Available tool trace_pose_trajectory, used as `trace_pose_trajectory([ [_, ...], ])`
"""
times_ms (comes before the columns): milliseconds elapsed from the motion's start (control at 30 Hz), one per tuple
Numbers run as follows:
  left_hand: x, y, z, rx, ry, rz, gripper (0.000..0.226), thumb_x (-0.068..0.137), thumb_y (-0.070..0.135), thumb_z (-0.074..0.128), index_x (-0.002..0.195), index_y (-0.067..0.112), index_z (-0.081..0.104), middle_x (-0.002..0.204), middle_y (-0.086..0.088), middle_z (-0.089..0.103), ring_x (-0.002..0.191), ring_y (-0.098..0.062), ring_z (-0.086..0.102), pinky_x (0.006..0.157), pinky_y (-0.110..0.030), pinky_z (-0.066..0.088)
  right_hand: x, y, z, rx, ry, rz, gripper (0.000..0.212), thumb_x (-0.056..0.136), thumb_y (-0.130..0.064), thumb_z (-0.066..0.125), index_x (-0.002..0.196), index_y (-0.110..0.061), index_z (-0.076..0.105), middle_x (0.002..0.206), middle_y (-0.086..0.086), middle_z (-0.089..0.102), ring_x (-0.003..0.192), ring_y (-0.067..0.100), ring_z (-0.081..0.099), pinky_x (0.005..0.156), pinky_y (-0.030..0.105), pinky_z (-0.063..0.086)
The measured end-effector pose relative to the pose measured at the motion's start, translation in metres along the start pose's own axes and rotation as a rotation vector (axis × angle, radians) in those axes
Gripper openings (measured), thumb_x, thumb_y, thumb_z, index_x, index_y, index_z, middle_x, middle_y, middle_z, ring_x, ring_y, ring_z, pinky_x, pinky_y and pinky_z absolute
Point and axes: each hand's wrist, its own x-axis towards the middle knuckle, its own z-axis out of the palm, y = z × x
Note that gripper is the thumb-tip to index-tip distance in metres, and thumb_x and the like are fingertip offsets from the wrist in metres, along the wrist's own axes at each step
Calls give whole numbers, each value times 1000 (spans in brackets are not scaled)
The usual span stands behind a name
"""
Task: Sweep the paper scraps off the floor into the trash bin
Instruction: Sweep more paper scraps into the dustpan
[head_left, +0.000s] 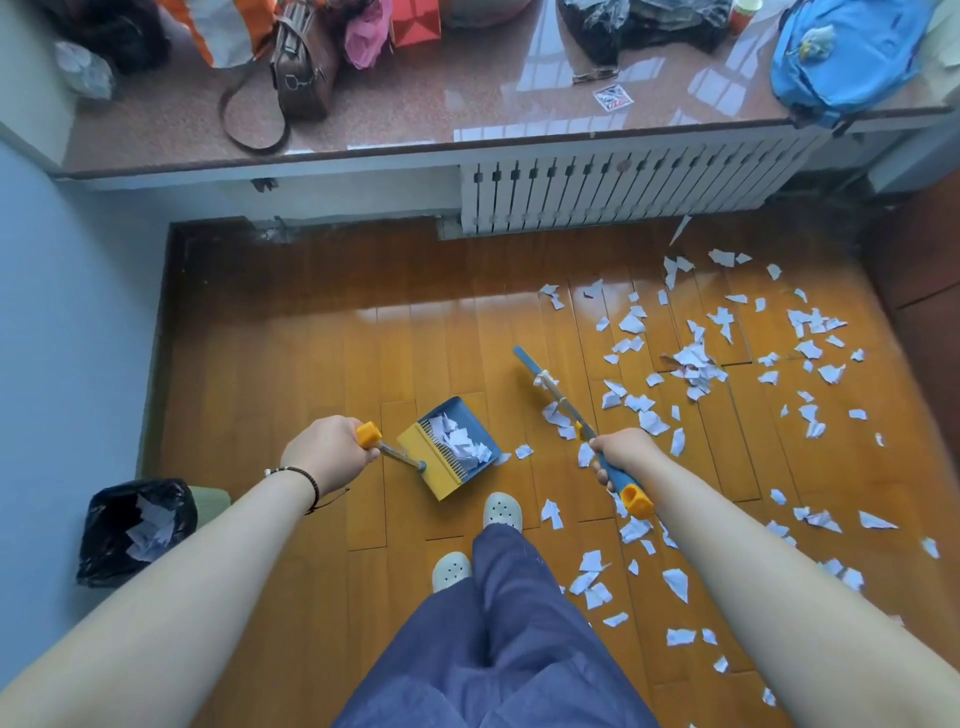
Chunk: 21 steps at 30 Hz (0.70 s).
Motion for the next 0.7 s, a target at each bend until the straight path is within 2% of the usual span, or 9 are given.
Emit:
trace_pose_trajectory([
  [100, -15, -13, 10, 38, 10, 9, 20, 96, 43, 63, 81, 30, 61, 71, 4, 66, 65, -17, 66, 64, -35, 61, 7, 23, 8, 14, 53, 18, 19, 98, -13, 52, 110, 1, 56, 67, 15, 53, 45, 23, 48, 38, 23, 42],
  [300, -34, -19, 30, 128, -8, 55, 16, 95, 42, 62, 87, 29, 65, 74, 7, 65, 69, -15, 63, 57, -27, 51, 27, 64, 26, 49, 63, 82, 20, 98, -11, 51, 114, 2, 53, 68, 16, 53, 46, 24, 48, 38, 24, 42],
  [467, -41, -10, 48, 153, -42, 79, 19, 97, 42, 60, 91, 25, 67, 76, 5, 65, 73, -20, 64, 60, -29, 51, 24, 96, 73, 3, 8, 137, 23, 94, -9, 54, 111, 6, 54, 76, 20, 56, 55, 26, 51, 52, 33, 43],
  [600, -43, 3, 59, 155, -48, 93, 21, 97, 42, 60, 89, 23, 65, 75, 4, 63, 74, -21, 64, 63, -31, 53, 0, 113, 91, -97, -60, 111, 29, 92, -14, 57, 114, 5, 56, 81, 18, 55, 63, 26, 51, 52, 31, 40],
  [700, -46, 16, 64, 177, -50, 105, 19, 96, 41, 61, 91, 23, 64, 77, 5, 63, 73, -21, 63, 62, -30, 51, -23, 115, 78, -103, -86, 87, 19, 94, -14, 55, 103, 2, 57, 72, 15, 55, 54, 24, 48, 47, 26, 42],
])
